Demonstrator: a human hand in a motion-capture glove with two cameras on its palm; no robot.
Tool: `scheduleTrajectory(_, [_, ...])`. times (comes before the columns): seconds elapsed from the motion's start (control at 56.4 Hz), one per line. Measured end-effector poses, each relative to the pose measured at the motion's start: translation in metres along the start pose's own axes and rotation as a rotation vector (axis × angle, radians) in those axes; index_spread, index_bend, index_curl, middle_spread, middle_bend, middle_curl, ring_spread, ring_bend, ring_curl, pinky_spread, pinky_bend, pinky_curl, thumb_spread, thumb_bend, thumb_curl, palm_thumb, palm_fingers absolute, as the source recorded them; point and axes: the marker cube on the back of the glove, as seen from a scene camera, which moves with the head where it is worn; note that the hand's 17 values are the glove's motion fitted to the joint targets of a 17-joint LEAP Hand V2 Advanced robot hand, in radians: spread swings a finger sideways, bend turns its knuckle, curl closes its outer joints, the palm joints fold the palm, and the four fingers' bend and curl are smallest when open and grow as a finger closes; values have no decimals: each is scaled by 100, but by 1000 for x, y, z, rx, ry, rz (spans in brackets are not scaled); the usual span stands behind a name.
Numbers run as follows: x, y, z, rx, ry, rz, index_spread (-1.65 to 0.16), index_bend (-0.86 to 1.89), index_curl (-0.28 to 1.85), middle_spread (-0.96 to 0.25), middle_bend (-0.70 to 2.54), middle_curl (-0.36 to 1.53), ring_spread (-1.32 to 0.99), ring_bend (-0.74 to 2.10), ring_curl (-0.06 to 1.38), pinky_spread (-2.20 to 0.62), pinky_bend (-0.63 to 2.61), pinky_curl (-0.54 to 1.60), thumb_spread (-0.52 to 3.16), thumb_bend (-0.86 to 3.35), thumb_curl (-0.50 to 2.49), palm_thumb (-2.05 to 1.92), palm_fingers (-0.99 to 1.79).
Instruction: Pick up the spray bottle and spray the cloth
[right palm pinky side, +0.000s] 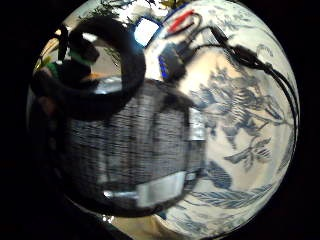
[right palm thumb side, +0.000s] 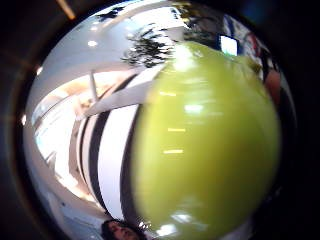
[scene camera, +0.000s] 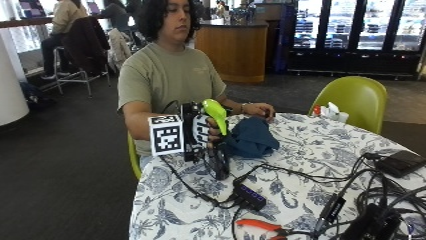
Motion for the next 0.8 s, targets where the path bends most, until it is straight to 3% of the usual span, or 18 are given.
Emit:
scheduleTrajectory(0.124, [-24,11,-11,-2,-23,-151,-23,26,38,-11,57,48,-13,63,43,-3,25,30,89,4,46,92,133])
scheduleTrajectory(0.408, [-130,28,-22,-534,253,-166,-26,33,48,-19,65,54,-19,69,48,-23,43,40,57,-2,60,98,137])
scheduleTrajectory(0.656, [-166,35,10,-909,700,61,-27,34,54,-19,68,57,-20,71,50,-25,45,42,49,-2,67,98,134])
scheduleTrajectory(0.798, [-152,35,31,-938,951,172,-27,34,56,-19,69,58,-20,72,50,-24,45,43,48,-2,70,98,133])
